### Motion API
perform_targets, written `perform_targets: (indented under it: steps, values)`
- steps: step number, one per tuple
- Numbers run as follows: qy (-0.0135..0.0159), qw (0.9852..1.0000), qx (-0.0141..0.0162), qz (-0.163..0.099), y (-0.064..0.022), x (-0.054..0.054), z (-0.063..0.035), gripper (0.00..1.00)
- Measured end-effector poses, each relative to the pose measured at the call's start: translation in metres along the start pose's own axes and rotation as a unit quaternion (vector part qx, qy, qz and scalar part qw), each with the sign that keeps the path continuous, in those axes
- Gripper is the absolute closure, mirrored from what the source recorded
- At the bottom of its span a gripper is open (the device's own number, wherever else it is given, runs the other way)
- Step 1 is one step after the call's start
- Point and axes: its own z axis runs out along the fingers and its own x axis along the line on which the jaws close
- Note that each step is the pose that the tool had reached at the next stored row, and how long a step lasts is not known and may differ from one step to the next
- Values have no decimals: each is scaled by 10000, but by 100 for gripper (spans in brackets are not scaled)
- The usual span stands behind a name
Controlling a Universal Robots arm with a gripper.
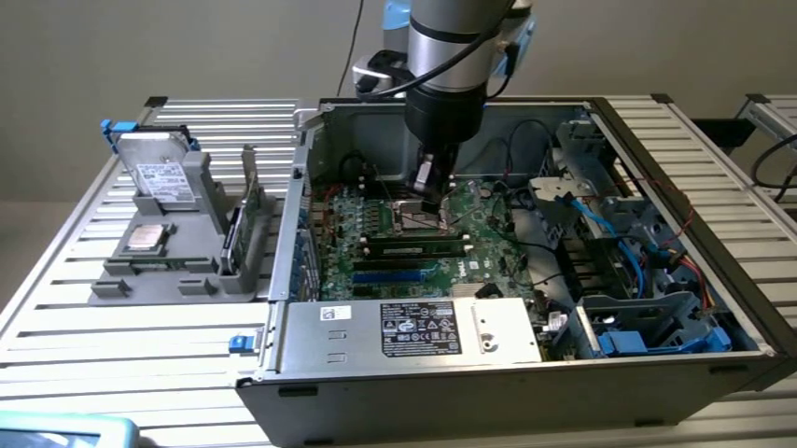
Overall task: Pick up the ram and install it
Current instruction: 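Press down the ram until it locks into place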
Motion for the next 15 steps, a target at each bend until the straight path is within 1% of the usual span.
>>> perform_targets:
  steps: [4, 7, 11, 15]
  values:
    - [-4, 9995, 12, 316, 0, 0, -1, 89]
    - [-8, 9984, 22, 567, 0, 0, -1, 89]
    - [-13, 9959, 34, 902, 0, 0, -1, 89]
    - [-18, 9925, 47, 1223, 0, 0, -5, 89]
